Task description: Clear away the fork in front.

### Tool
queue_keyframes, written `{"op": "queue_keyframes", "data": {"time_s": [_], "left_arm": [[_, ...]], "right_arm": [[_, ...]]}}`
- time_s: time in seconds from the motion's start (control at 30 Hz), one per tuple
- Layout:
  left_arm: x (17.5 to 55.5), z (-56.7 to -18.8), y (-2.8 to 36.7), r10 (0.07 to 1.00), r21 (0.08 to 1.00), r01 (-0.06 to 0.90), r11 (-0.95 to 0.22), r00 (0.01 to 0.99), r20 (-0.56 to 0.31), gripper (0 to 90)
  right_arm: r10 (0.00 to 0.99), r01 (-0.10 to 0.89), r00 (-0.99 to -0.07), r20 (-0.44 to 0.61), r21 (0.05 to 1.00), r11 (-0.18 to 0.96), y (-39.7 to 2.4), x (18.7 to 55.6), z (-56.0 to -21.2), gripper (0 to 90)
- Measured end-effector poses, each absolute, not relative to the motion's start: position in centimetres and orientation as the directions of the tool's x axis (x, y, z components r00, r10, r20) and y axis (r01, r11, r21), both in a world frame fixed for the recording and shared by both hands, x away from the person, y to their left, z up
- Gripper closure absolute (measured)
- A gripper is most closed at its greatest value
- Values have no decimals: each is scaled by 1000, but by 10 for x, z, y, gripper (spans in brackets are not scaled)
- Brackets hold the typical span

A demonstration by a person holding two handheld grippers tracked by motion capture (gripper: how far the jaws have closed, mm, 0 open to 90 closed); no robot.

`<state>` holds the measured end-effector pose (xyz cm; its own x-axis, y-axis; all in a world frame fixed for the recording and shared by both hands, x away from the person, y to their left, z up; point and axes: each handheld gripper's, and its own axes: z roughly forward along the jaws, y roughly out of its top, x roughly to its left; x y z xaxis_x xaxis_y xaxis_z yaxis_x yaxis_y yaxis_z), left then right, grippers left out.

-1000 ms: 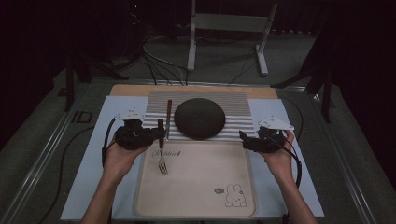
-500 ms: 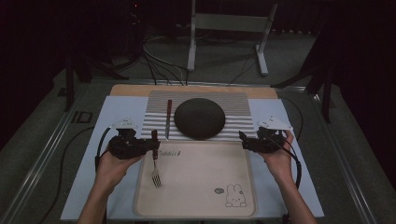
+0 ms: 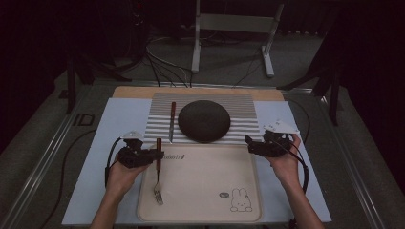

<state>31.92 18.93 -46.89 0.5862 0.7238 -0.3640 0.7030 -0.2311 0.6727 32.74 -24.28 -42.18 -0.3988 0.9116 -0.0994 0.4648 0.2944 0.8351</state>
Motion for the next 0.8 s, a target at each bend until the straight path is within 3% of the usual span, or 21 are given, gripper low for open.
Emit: {"op": "queue_keyframes", "data": {"time_s": [0.8], "left_arm": [[313,-497,192,790,619,745,-247,524,-316,679]], "right_arm": [[920,432,-381,-91,862,264,-255,312,-435,107]]}}
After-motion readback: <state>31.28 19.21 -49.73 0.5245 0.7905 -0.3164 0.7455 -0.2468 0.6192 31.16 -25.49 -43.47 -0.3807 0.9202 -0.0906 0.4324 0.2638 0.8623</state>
